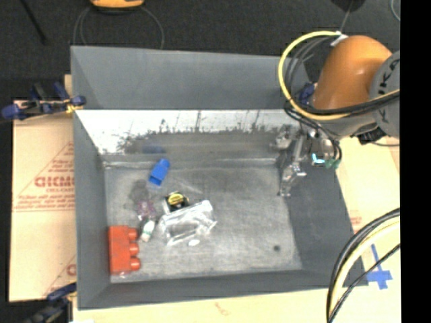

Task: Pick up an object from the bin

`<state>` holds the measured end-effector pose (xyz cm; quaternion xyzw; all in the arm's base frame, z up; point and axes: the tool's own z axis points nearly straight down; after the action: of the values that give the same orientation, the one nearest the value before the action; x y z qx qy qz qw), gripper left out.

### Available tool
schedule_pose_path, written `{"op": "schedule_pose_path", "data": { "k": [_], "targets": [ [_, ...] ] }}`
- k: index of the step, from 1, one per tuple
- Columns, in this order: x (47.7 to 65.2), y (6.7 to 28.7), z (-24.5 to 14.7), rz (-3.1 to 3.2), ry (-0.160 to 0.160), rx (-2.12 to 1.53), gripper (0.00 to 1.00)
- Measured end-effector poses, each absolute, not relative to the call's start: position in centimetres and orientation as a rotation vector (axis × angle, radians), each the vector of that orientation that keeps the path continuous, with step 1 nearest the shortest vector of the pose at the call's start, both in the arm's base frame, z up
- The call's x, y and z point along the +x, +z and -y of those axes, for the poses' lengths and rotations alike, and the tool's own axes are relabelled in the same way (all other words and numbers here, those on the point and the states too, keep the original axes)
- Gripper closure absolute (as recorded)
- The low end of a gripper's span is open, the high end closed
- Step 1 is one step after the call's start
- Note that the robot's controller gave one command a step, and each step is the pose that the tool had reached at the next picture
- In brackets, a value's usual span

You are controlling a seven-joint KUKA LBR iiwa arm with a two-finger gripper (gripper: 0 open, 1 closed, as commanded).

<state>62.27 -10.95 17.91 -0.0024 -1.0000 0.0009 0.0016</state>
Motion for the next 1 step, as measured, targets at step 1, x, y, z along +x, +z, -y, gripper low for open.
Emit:
{"op": "schedule_pose_path", "data": {
  "k": [1],
  "targets": [
    [63.89,12.74,4.25,3.140,-0.003,0.114,0.00]
  ]
}}
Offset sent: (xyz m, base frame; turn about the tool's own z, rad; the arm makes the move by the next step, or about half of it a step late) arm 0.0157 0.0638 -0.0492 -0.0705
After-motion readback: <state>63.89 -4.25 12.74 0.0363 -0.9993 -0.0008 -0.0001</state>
